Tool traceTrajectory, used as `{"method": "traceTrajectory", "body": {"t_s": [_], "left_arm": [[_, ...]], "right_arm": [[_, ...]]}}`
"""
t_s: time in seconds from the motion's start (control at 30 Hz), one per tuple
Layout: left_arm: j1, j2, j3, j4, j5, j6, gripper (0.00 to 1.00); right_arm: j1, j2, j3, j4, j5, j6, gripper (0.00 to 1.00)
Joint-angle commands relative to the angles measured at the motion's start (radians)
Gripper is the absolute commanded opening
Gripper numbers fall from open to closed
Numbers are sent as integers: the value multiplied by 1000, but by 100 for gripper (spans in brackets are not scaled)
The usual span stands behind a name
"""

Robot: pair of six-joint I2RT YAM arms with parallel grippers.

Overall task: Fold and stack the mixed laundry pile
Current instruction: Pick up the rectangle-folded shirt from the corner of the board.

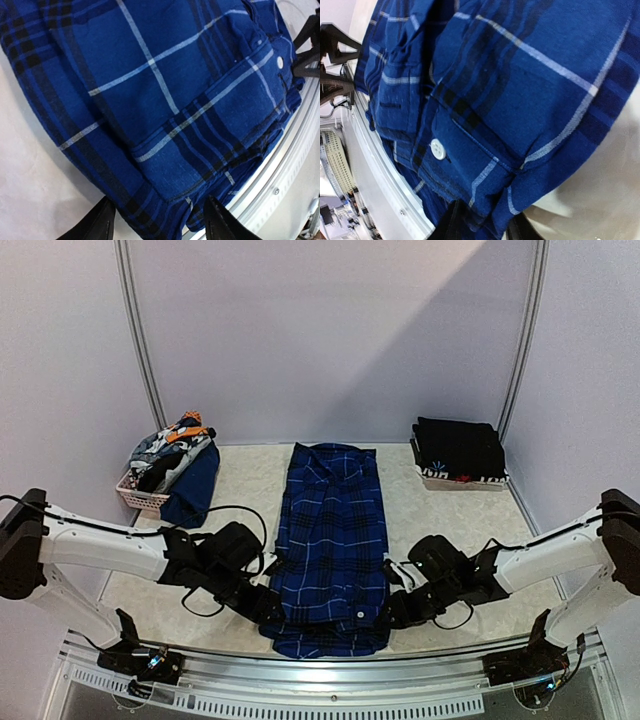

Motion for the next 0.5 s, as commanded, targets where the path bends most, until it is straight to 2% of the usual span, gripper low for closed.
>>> {"method": "traceTrajectory", "body": {"t_s": [0.0, 0.07, 0.17, 0.27, 0.33, 0.47], "left_arm": [[-24, 15, -21, 16, 14, -9, 58], [-25, 19, -22, 31, 14, -14, 48], [-24, 38, -20, 72, 32, -24, 27], [-25, 65, -11, 92, 43, -28, 11], [-25, 74, -7, 103, 48, -35, 1], [-31, 73, 11, 102, 54, -46, 0]], "right_arm": [[16, 19, -22, -24, 15, -1, 22], [18, 22, -23, -25, 16, -2, 16], [17, 25, -21, -19, 20, -2, 6], [17, 25, -14, -33, 24, -10, 0], [17, 13, -6, -53, 31, -19, 0], [18, -23, 21, -136, 55, -48, 0]]}}
